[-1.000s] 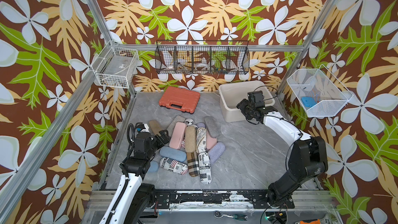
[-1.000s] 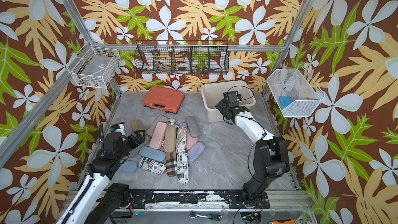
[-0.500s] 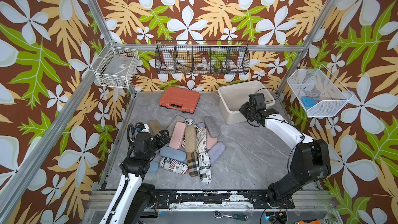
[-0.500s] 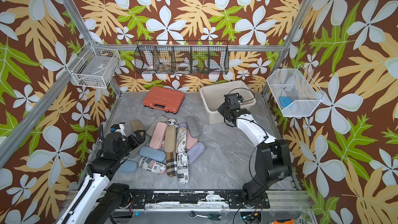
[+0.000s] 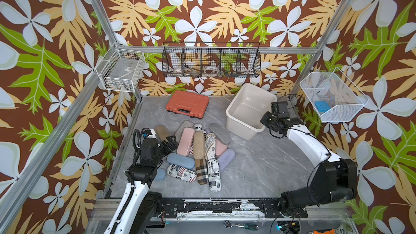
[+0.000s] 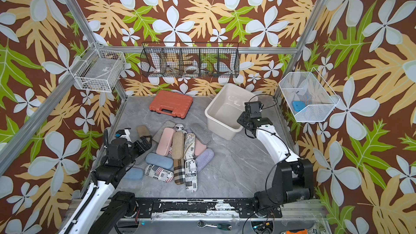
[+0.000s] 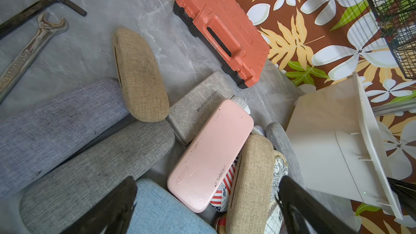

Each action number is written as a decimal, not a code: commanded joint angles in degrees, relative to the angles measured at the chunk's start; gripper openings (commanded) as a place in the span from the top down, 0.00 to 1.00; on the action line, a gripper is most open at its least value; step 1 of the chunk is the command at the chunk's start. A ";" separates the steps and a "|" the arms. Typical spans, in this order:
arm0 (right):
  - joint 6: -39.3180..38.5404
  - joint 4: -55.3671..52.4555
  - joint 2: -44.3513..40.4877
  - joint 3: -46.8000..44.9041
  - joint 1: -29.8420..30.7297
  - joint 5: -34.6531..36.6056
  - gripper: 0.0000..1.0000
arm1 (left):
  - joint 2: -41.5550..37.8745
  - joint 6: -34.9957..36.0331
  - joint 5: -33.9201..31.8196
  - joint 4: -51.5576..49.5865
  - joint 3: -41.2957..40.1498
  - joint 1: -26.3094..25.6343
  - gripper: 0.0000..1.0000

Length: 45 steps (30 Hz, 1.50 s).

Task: Put the glasses cases into the storage boxes
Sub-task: Adjust the storage box at the center of the board.

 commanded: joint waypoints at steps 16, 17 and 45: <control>-15.54 -10.94 -10.19 3.91 0.10 7.04 0.38 | 1.51 0.39 3.46 2.49 -0.15 0.12 0.01; -15.29 -10.68 -9.84 4.78 2.62 7.25 0.37 | 1.60 0.34 3.47 2.58 -0.14 0.07 0.01; -16.17 -9.97 7.67 11.78 19.69 2.03 0.84 | 3.18 0.36 3.39 2.04 -0.23 0.01 0.01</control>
